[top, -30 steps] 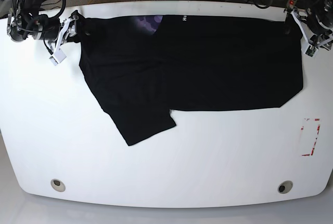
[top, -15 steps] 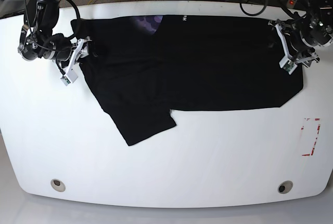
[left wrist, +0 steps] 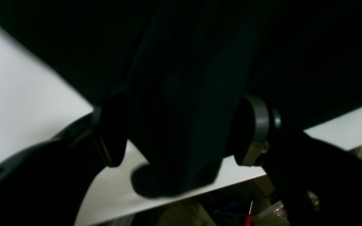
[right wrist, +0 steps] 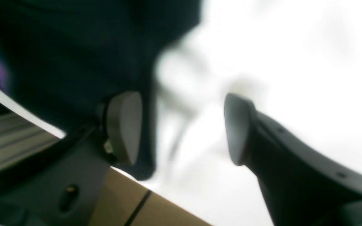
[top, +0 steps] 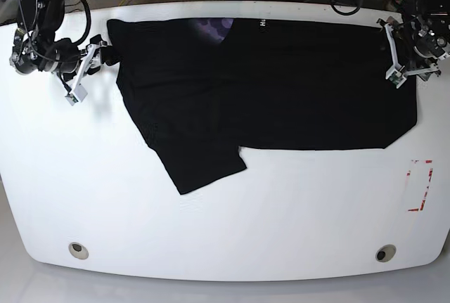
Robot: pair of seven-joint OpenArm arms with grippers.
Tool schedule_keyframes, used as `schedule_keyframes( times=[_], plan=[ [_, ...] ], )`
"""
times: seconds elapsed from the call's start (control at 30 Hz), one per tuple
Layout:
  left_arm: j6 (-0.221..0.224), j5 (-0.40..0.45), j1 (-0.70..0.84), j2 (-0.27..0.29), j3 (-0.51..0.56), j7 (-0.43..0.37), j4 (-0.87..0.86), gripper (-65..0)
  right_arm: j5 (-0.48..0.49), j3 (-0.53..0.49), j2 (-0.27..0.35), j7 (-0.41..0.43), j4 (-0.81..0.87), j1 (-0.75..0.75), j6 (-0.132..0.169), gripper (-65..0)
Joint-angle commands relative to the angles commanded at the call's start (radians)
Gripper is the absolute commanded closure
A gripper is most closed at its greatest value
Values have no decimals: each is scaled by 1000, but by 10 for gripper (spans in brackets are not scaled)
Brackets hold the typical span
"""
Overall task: Fold the T-shirt properly
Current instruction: 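Release the folded edge and move both grippers to the shirt's sides, then grasp the shirt's folded edge with both grippers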
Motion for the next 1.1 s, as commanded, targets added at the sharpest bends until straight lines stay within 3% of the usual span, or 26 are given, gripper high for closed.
schedule_keyframes(
  times=[0.13, 0.27, 0.37, 0.57, 0.63, 0.8, 0.83, 0.93, 1.03, 1.1],
  plan=[
    [0, -114, -69, -5, -41, 35, 52, -446, 0, 49, -2, -27, 115, 5, 0, -384],
    [0, -253, -115, -6, -92, 130, 63, -446, -23, 58, -49, -27, 166, 43, 0, -384],
    [0, -307, -147, 0, -123, 140, 63, -446, -87, 55, -103, -27, 124, 126, 0, -390],
    [0, -305, -193, 64, -218, 137, 58, -450, -206, 2, -180, -27, -77, 327, 0, -392],
    [0, -305, -221, 91, -230, 137, 58, -450, -238, -66, -180, 29, -176, 397, 0, -392],
    [0, -292, -239, 97, -229, 135, 54, -447, -295, -181, -184, 150, -336, 494, 0, -393],
    [65, -282, -245, 107, -226, 135, 54, -449, -307, -207, -184, 186, -384, 516, 0, -393],
    [191, -244, -267, 158, -230, 127, 57, -447, -311, -259, -184, 267, -494, 551, 0, -393],
    [237, -175, -272, 193, -230, 114, 55, -447, -311, -308, -186, 348, -582, 571, 0, -393],
    [248, -95, -272, 216, -230, 41, 54, -451, -311, -350, -196, 391, -631, 589, 0, -393]
  ],
)
